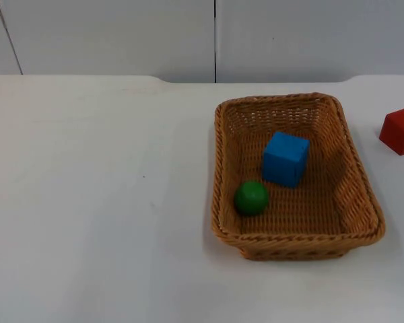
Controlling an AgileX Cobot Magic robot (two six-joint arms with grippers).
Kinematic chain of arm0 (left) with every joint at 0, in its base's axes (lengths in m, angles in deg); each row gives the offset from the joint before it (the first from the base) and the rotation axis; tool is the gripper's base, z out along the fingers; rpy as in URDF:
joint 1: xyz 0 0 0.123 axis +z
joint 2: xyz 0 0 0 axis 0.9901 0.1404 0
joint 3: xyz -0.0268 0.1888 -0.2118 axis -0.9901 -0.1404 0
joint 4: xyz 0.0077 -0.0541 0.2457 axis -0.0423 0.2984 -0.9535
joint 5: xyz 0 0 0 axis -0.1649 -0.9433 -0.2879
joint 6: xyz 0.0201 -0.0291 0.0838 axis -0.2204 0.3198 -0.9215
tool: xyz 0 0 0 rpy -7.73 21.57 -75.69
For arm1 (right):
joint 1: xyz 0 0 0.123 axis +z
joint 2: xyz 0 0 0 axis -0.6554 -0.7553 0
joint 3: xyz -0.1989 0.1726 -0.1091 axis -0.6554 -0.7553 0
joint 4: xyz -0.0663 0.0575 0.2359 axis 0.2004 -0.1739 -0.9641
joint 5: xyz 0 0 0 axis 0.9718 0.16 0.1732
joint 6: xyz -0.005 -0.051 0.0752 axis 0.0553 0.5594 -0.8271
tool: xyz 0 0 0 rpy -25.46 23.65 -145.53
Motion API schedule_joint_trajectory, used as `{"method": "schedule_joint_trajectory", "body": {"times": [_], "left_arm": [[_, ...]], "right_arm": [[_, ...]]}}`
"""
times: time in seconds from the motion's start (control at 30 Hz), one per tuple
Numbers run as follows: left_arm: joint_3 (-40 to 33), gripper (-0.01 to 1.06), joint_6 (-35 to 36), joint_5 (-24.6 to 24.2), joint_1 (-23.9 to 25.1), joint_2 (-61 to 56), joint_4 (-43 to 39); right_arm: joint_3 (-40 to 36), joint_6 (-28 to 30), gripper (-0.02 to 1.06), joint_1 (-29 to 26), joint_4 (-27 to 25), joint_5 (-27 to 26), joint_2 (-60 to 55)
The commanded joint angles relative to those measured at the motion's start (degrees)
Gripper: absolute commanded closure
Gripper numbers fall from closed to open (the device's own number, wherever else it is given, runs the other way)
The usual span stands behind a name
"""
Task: Place all geometric objects except the red cube into the basket.
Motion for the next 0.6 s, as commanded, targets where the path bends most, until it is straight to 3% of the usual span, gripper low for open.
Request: {"method": "schedule_joint_trajectory", "body": {"times": [0.0,0.33,0.57], "left_arm": [[-0.23,0.00,0.00,-0.86,0.17,-3.88,0.35],[-0.23,0.00,-0.60,-7.26,0.17,-16.75,1.64],[-7.22,0.00,-0.58,-7.53,0.17,-25.15,2.03]], "right_arm": [[-3.52,-1.20,0.20,0.23,-0.15,-0.78,5.80],[-12.61,-1.42,0.20,0.23,-0.15,0.61,24.76],[-14.11,-1.42,0.20,0.23,0.45,8.18,34.38]]}}
